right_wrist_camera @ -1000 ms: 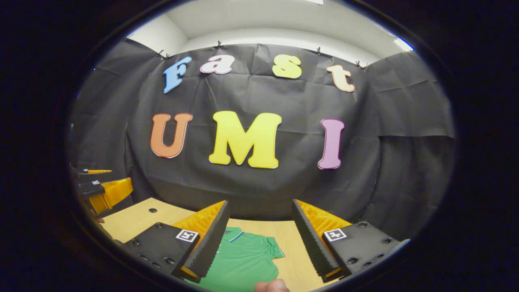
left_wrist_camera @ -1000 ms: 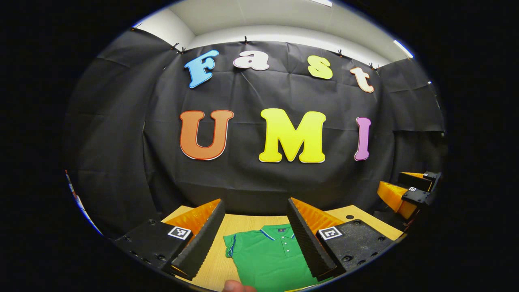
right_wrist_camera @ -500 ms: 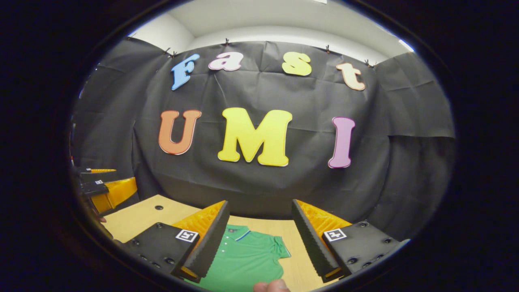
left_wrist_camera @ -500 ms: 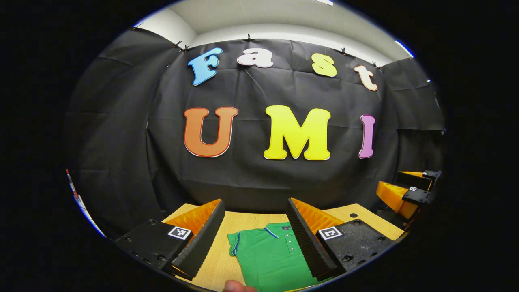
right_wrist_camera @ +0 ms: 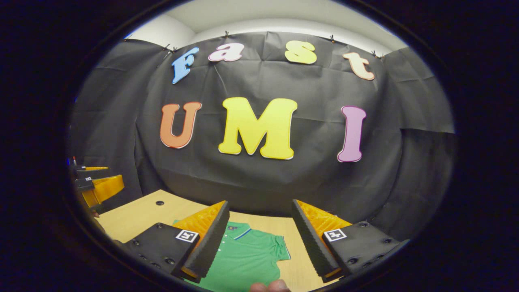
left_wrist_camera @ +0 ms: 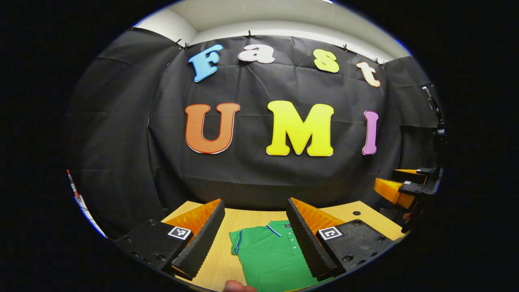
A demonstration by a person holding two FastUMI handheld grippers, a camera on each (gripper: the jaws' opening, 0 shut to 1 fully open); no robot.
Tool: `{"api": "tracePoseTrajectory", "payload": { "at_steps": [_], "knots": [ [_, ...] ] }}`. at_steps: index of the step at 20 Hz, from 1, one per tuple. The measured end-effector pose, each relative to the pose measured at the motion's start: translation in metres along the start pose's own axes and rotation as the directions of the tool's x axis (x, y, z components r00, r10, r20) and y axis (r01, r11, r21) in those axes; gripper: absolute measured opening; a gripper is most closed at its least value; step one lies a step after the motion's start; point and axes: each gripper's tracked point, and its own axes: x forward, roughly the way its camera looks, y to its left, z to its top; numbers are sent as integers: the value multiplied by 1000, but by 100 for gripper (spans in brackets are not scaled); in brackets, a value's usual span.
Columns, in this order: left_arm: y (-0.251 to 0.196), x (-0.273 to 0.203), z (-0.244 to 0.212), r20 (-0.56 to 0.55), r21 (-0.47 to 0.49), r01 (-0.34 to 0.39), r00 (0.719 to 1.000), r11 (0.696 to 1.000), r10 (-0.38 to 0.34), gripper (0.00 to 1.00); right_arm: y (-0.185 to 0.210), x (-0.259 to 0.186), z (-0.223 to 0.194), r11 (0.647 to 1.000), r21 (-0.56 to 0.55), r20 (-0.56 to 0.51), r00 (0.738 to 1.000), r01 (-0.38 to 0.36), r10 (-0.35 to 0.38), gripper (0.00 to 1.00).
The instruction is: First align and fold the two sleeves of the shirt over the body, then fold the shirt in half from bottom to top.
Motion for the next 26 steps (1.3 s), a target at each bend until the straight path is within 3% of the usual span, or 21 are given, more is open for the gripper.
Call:
{"api": "tracePoseTrajectory", "payload": {
  "at_steps": [6,11,15,17,19,20,21,22,23,26],
  "knots": [
    [4,7,-4,-36,31,-45,998,998,46,98,-37,86,-66,998,56,-175,984,-14,23,94],
    [0,8,-21,-86,-4,-80,993,997,79,98,-56,148,-149,990,140,-346,936,-18,66,96],
    [0,7,-38,-134,25,-106,985,994,108,98,-69,194,-211,977,210,-435,898,32,64,89],
    [-2,8,-38,-140,33,-115,983,993,119,98,-76,208,-238,978,207,-471,880,39,64,96],
    [-4,8,-44,-152,52,-120,980,991,126,98,-80,216,-262,975,218,-503,862,48,70,92],
    [-5,9,-48,-158,60,-120,979,991,129,98,-81,219,-271,973,225,-516,854,55,71,80],
    [-7,8,-52,-168,65,-122,977,990,131,98,-84,223,-277,972,228,-520,851,62,68,82],
    [-9,9,-56,-180,66,-123,975,990,133,98,-85,229,-280,972,229,-516,854,62,67,75],
    [-10,10,-62,-191,67,-124,972,990,135,98,-86,234,-283,972,227,-514,855,58,69,80],
    [-16,13,-72,-215,61,-125,967,990,135,98,-85,244,-294,970,236,-536,840,55,82,76]
  ]
}}
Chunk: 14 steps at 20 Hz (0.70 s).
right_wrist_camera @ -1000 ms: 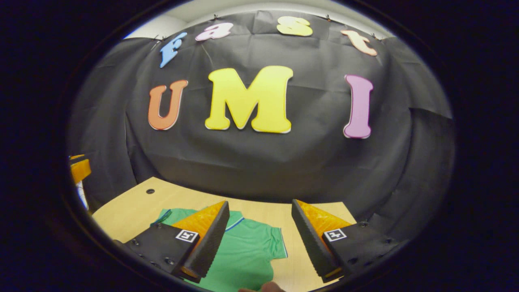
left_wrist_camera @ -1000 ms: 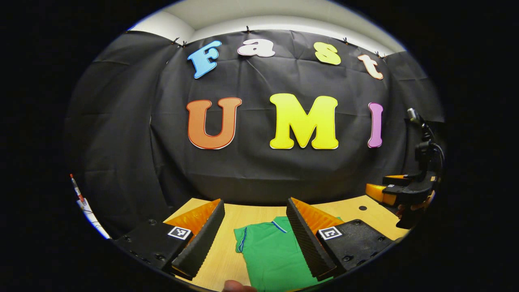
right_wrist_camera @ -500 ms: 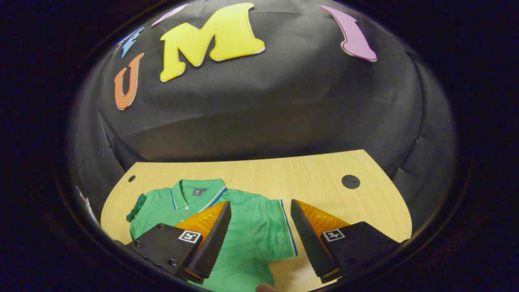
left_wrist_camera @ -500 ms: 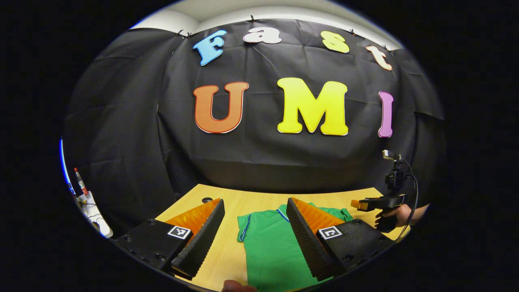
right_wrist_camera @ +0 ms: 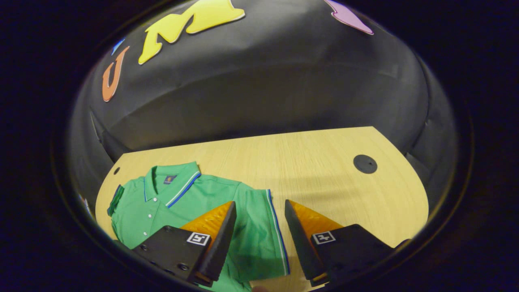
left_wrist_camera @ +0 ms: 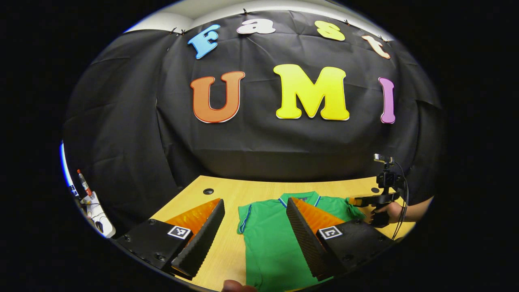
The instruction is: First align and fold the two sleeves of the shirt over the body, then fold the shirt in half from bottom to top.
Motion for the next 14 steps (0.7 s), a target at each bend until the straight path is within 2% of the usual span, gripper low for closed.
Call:
{"api": "tracePoseTrajectory", "payload": {
  "at_steps": [3,5,6,8,9,12,14],
  "knots": [
    [-3,4,-5,-10,0,-1,1000,1000,1,98,-4,14,-8,1000,-21,-21,1000,14,-14,73],
    [-2,5,-7,-14,-7,-3,1000,1000,3,98,-5,17,-10,999,-31,-21,999,28,-28,59],
    [0,5,-7,-15,-6,-9,1000,1000,9,98,-5,19,-13,999,-39,-32,999,32,-33,63],
    [5,5,-5,-5,0,-20,1000,1000,20,98,-4,15,-12,998,-58,-36,999,38,-40,55],
    [6,6,-4,-4,4,-23,1000,1000,23,98,-4,14,-13,997,-65,-39,998,40,-43,63],
    [11,5,-7,-10,0,-28,1000,1000,28,98,-8,15,-12,997,-39,-34,997,71,-73,26],
    [13,4,-9,-14,-15,-27,1000,1000,27,99,-8,16,-13,996,-40,-33,996,83,-84,26]
  ]
}}
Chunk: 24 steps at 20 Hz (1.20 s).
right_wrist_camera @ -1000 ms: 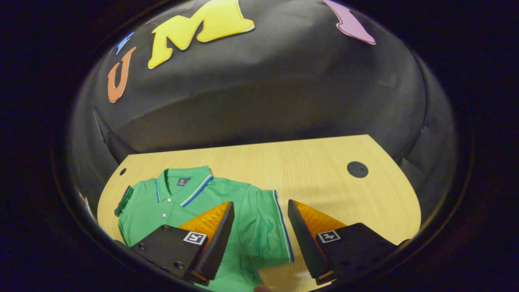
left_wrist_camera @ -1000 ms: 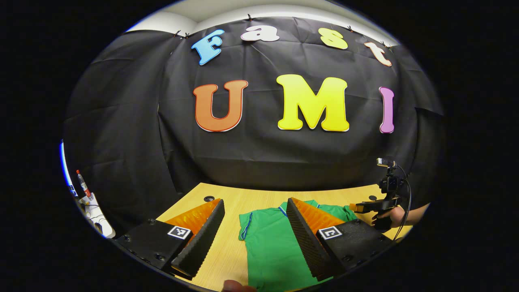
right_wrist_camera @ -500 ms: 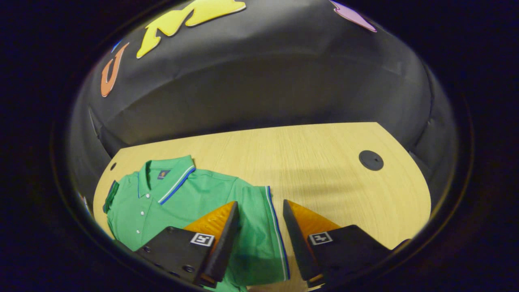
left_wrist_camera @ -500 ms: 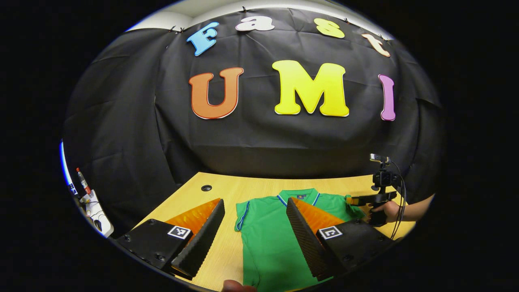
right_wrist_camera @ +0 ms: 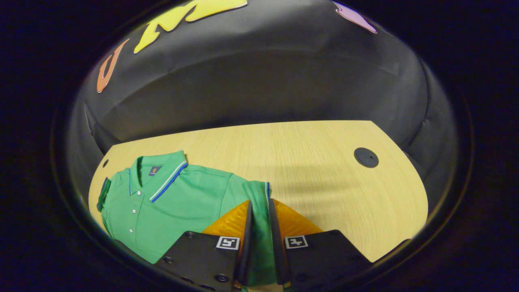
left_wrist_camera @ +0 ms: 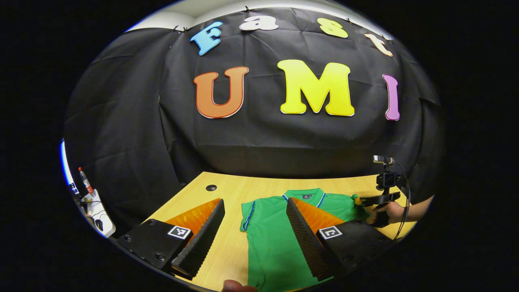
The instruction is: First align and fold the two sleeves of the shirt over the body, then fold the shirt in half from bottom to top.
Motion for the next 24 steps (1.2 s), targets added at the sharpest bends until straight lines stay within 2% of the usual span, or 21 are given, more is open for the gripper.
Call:
{"api": "tracePoseTrajectory", "payload": {
  "at_steps": [2,3,4,5,10,15,21,23,24],
  "knots": [
    [4,0,-2,-4,-1,-3,1000,1000,3,99,1,-2,1,1000,-3,-9,1000,18,-18,10],
    [6,-1,-2,-3,0,-6,1000,1000,6,98,3,-3,1,1000,0,-15,1000,17,-17,7],
    [9,-2,-2,-1,-1,-9,1000,1000,9,98,4,-3,2,1000,-4,-19,1000,20,-20,10],
    [12,-2,-2,2,-3,-12,1000,1000,12,98,4,-8,0,1000,-8,-26,999,23,-23,4],
    [24,-1,-10,2,-36,-21,1000,999,21,98,5,-29,19,997,0,3,997,74,-74,4],
    [41,-5,-17,1,-79,-29,1000,996,29,98,42,-46,37,995,-1,18,995,95,-95,3],
    [79,-14,-20,10,-81,-52,999,995,53,98,96,-28,17,996,-26,-38,995,91,-92,3],
    [91,-15,-23,5,-87,-62,998,994,62,98,105,-22,11,996,-36,-51,995,83,-85,7],
    [97,-16,-25,2,-91,-66,998,994,66,98,107,-19,8,995,-48,-58,995,83,-86,12]
  ]
}}
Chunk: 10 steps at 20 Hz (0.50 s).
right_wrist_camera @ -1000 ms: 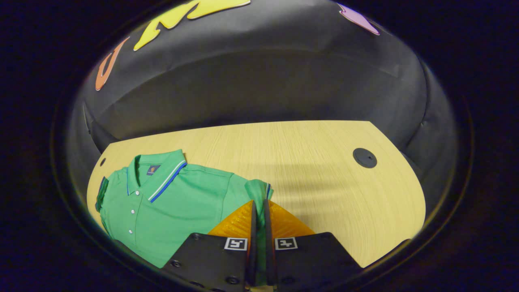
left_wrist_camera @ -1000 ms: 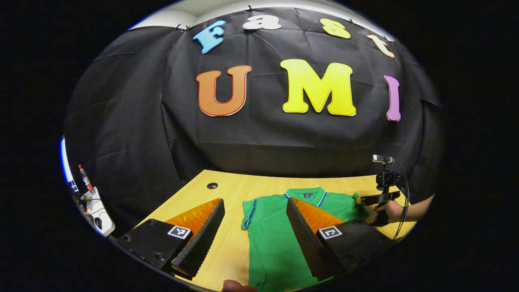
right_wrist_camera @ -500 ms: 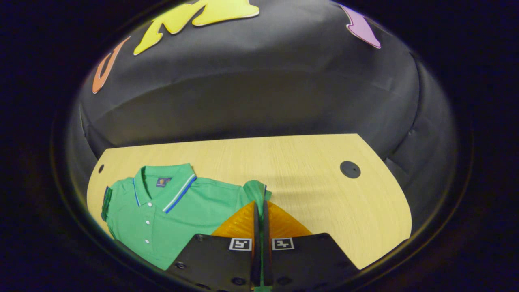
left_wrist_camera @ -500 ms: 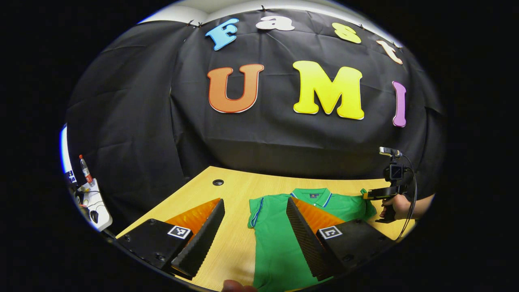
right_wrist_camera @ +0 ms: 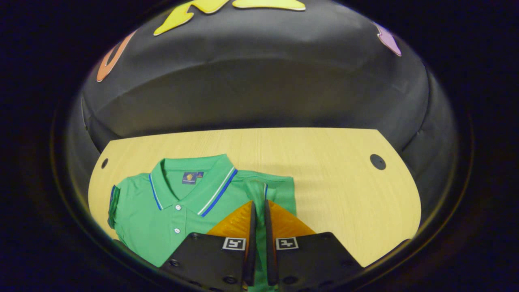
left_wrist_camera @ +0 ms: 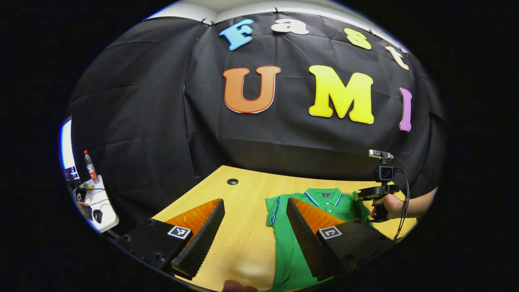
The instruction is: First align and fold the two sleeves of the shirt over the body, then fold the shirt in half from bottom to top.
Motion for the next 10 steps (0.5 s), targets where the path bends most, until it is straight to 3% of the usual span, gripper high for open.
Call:
{"api": "tracePoseTrajectory", "payload": {
  "at_steps": [3,6,8,10],
  "knots": [
    [11,-1,0,-3,-8,0,1000,1000,0,98,15,-5,-2,998,11,-15,998,-62,62,14],
    [13,2,1,2,-3,16,1000,1000,-16,98,23,-25,8,993,23,22,993,-115,115,36],
    [9,5,6,20,-2,43,999,999,-43,98,19,-43,18,992,13,51,991,-122,122,42],
    [1,13,10,35,2,84,996,996,-84,98,7,-74,28,994,-9,88,990,-113,113,67]
  ]
}}
